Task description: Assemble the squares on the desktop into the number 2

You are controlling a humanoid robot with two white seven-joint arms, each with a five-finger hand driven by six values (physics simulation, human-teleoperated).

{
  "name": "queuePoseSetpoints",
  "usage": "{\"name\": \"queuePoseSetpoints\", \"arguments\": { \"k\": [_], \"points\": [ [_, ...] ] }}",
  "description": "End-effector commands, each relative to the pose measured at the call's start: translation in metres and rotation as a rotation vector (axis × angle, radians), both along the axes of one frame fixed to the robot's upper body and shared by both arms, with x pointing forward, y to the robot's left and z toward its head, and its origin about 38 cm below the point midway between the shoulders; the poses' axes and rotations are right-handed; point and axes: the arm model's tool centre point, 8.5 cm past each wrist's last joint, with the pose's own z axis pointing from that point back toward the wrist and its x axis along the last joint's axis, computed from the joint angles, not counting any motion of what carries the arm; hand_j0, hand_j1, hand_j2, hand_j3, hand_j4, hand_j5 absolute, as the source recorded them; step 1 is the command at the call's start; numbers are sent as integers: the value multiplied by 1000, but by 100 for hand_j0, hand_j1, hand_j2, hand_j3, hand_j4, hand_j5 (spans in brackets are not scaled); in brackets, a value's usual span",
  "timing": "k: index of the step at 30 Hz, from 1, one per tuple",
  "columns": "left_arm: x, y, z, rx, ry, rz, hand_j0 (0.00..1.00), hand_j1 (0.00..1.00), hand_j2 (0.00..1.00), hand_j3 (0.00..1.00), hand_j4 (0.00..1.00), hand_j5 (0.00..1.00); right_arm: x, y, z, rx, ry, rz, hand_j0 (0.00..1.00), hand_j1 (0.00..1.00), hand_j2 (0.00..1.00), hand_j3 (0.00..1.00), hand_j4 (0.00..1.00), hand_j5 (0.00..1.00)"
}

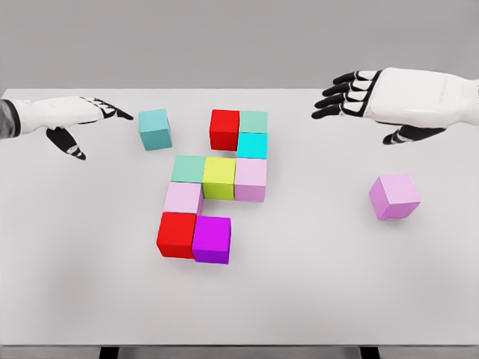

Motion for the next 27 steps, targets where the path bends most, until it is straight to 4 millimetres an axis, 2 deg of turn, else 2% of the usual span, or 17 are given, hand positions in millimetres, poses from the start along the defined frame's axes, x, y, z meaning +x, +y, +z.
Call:
{"name": "queuePoseSetpoints", "arguments": {
  "k": [1, 4, 6, 7, 8, 10, 11, 12, 14, 17, 21, 22, 25, 27],
  "points": [
    [1, 2, 1, -6, 0, 9, 100, 100, 100, 100, 100, 100, 0, 0, 0, 5, 3, 0, 100, 100, 100, 100, 100, 100],
    [1, 4, -1, -5, 2, 15, 100, 100, 100, 100, 100, 100, 0, -1, 2, 3, -2, -4, 100, 100, 100, 100, 100, 100],
    [2, 12, -10, -6, 28, 47, 100, 100, 100, 100, 100, 100, 2, -7, 4, 4, 0, -21, 100, 100, 100, 100, 100, 100],
    [4, 15, -16, -9, 44, 66, 100, 100, 100, 100, 100, 100, 4, -16, 4, -5, 6, -48, 100, 100, 100, 100, 100, 100],
    [4, 12, -20, -10, 53, 66, 100, 100, 100, 100, 100, 100, 5, -20, 9, -2, -5, -60, 100, 100, 100, 100, 100, 100],
    [6, 7, -24, 11, 55, 54, 100, 100, 100, 100, 100, 100, 7, -42, 14, -37, -5, -121, 100, 100, 100, 100, 100, 100],
    [6, 1, -27, 9, 58, 45, 100, 100, 100, 100, 100, 100, 7, -45, 14, -55, -11, -133, 100, 100, 100, 100, 100, 100],
    [8, 0, -30, 13, 62, 47, 100, 100, 100, 100, 100, 100, 9, -46, 10, -82, -21, -144, 100, 100, 100, 100, 100, 100],
    [12, -11, -41, 12, 82, 44, 100, 100, 100, 100, 100, 100, 12, -46, -12, -177, -11, -156, 100, 100, 100, 100, 100, 100],
    [12, -15, -43, 15, 84, 39, 100, 100, 100, 100, 100, 100, 16, -36, -43, -288, 0, -137, 100, 100, 100, 100, 100, 100],
    [15, -17, -39, 13, 75, 36, 100, 100, 100, 100, 100, 100, 15, -34, -63, -370, 10, -126, 100, 100, 100, 100, 100, 100],
    [17, -23, -38, 6, 71, 27, 100, 100, 100, 100, 100, 100, 15, -33, -68, -384, 15, -123, 100, 100, 100, 100, 100, 100],
    [18, -28, -38, 1, 70, 19, 100, 100, 100, 100, 100, 100, 14, -35, -70, -404, 16, -124, 100, 100, 100, 100, 100, 100],
    [20, -17, -39, -2, 78, 55, 100, 100, 100, 100, 100, 100, 10, -33, -81, -420, 44, -108, 100, 100, 100, 100, 100, 100]
  ]
}}
